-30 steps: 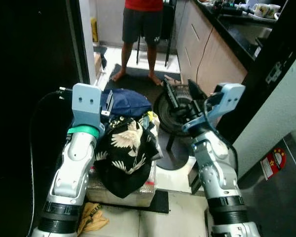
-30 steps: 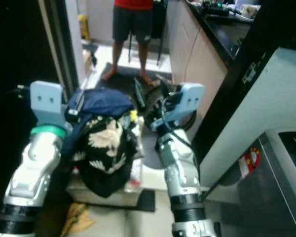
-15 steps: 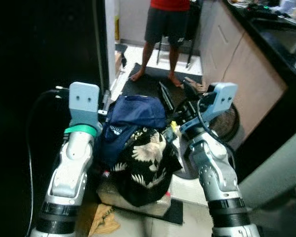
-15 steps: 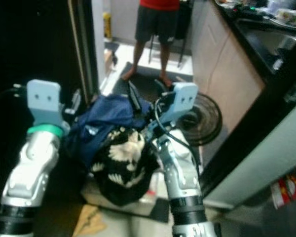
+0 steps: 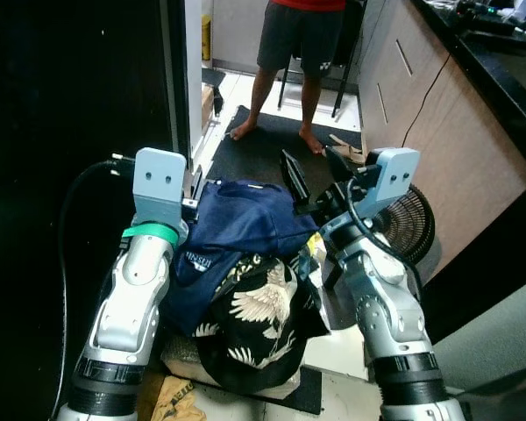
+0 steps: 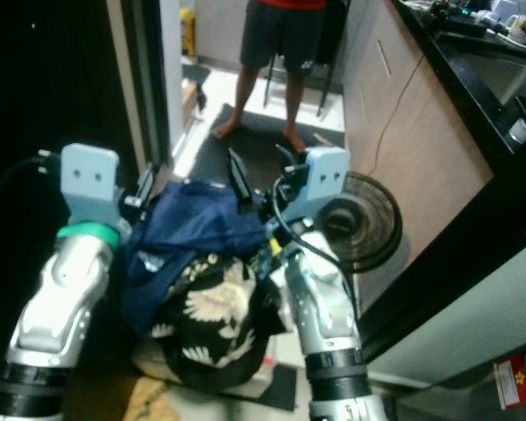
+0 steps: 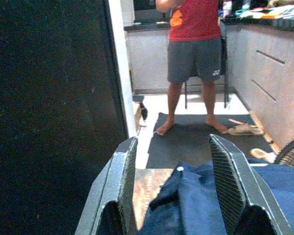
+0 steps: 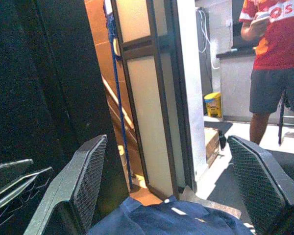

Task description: Clothes washing

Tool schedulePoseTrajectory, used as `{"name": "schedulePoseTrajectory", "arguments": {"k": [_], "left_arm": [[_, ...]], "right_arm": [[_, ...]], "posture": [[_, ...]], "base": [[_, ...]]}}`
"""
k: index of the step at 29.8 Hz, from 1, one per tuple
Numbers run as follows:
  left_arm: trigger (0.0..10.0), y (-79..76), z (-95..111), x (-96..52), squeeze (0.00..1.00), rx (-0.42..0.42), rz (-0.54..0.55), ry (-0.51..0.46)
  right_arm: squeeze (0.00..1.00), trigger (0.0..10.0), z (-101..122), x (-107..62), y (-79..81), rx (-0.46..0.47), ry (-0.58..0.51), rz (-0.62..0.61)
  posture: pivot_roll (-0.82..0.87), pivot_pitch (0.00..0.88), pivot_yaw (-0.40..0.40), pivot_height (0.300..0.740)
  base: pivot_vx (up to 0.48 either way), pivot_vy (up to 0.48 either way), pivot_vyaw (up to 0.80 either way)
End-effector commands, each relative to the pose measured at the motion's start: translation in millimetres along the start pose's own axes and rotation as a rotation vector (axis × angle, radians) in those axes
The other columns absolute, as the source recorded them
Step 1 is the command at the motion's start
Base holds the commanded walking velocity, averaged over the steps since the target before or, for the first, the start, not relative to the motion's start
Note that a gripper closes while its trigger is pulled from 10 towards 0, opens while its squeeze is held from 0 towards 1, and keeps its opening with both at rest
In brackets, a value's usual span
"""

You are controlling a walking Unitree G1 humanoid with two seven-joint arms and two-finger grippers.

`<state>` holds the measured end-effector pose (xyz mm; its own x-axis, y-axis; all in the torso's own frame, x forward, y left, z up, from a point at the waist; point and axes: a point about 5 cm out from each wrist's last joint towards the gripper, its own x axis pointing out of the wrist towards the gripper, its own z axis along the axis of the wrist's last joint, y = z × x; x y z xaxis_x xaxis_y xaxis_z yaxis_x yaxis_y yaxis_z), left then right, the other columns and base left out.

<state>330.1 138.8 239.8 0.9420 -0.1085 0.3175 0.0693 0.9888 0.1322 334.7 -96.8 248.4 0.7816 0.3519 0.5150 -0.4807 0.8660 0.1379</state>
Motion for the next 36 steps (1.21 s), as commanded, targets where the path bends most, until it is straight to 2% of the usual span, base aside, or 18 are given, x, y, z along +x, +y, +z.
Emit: {"name": "schedulePoseTrajectory", "arguments": {"k": [1, 2, 5, 6, 7, 13, 19, 22, 23, 24, 26, 28, 29, 31, 32, 33, 36], "left_arm": [[10.0, -5.4, -11.2, -2.6, 0.0, -0.037, -0.084, 0.066], [10.0, -5.5, -12.2, -4.3, 0.0, -0.056, -0.178, 0.095], [10.0, -0.4, -8.4, -10.4, 0.0, -0.071, -0.365, 0.188], [10.0, -0.4, -8.4, -10.4, 0.0, -0.071, -0.365, 0.188], [10.0, 1.8, -6.2, -13.4, 0.0, -0.063, -0.409, 0.227], [10.0, -5.2, -5.3, -18.8, 0.0, -0.064, -0.418, 0.283], [10.0, -26.2, -18.2, -19.1, 0.0, 0.001, -0.412, 0.313], [10.0, -26.1, -18.2, -19.1, 0.0, 0.0, -0.413, 0.313], [10.0, -28.5, -23.1, -15.0, 0.86, 0.011, -0.4, 0.324], [10.0, -29.2, -26.3, -9.0, 1.0, 0.02, -0.383, 0.339], [10.0, -29.7, -28.3, -4.9, 1.0, 0.026, -0.371, 0.351], [10.0, -26.7, -28.4, 9.5, 1.0, 0.035, -0.322, 0.365], [10.0, -26.7, -28.4, 9.5, 1.0, 0.035, -0.322, 0.365], [10.0, -21.6, -27.9, 21.1, 1.0, 0.047, -0.282, 0.377], [10.0, -21.6, -27.9, 21.1, 1.0, 0.047, -0.282, 0.377], [10.0, -17.4, -30.4, 26.4, 0.0, 0.058, -0.265, 0.391], [10.0, -13.0, -36.3, 31.2, 0.0, 0.066, -0.26, 0.417]], "right_arm": [[0.0, 10.0, -3.8, -4.6, -6.5, -0.014, 0.024, -0.024], [0.0, 10.0, -4.4, -5.4, -8.4, -0.025, 0.029, -0.028], [0.0, 10.0, -5.2, -7.8, -14.0, -0.051, 0.041, -0.038], [0.0, 10.0, -5.2, -7.8, -14.0, -0.051, 0.041, -0.038], [0.0, 10.0, -5.4, -8.9, -16.4, -0.059, 0.045, -0.043], [0.0, 10.0, -6.2, -11.2, -21.9, -0.073, 0.054, -0.061], [0.0, 10.0, -11.1, -11.2, -20.7, -0.067, 0.071, -0.061], [0.0, 10.0, -11.1, -11.2, -20.7, -0.067, 0.071, -0.061], [0.0, 10.0, -12.8, -11.3, -20.6, -0.062, 0.076, -0.062], [0.0, 10.0, -14.7, -11.1, -20.4, -0.059, 0.082, -0.062], [0.0, 10.0, -16.0, -11.0, -20.3, -0.057, 0.086, -0.063], [0.0, 10.0, -18.2, -10.7, -19.4, -0.054, 0.093, -0.061], [0.0, 10.0, -18.2, -10.7, -19.4, -0.054, 0.093, -0.061], [0.0, 10.0, -19.9, -10.8, -18.7, -0.053, 0.098, -0.058], [0.0, 10.0, -19.9, -10.8, -18.7, -0.053, 0.098, -0.058], [0.0, 10.0, -20.7, -10.7, -18.5, -0.053, 0.101, -0.058], [0.0, 10.0, -21.8, -11.0, -18.5, -0.054, 0.105, -0.058]], "posture": [[0.03, 0.029, -0.034, 0.74], [0.03, 0.031, -0.035, 0.74], [0.03, 0.037, -0.031, 0.74], [0.03, 0.037, -0.031, 0.74], [0.03, 0.037, -0.031, 0.74], [0.03, 0.042, -0.031, 0.74], [0.03, 0.048, -0.036, 0.74], [0.03, 0.048, -0.036, 0.74], [0.04, 0.054, -0.038, 0.74], [0.04, 0.06, -0.041, 0.74], [0.04, 0.06, -0.041, 0.74], [0.04, 0.065, -0.042, 0.74], [0.04, 0.065, -0.042, 0.74], [0.04, 0.066, -0.042, 0.74], [0.04, 0.066, -0.042, 0.74], [0.04, 0.073, -0.042, 0.74], [0.04, 0.073, -0.042, 0.74]], "base": [[0.0, 0.0, 0.0], [0.0, 0.0, 0.0], [0.0, 0.0, 0.0], [0.0, 0.0, 0.0], [0.0, 0.0, 0.0], [0.0, 0.0, 0.0], [0.0, 0.0, 0.0], [0.0, 0.0, 0.0], [0.0, 0.0, 0.0], [0.0, 0.0, 0.0], [0.0, 0.0, 0.0], [0.0, 0.0, 0.0], [0.0, 0.0, 0.0], [0.0, 0.0, 0.0], [0.0, 0.0, 0.0], [0.0, 0.0, 0.0], [0.0, 0.0, 0.0]]}}
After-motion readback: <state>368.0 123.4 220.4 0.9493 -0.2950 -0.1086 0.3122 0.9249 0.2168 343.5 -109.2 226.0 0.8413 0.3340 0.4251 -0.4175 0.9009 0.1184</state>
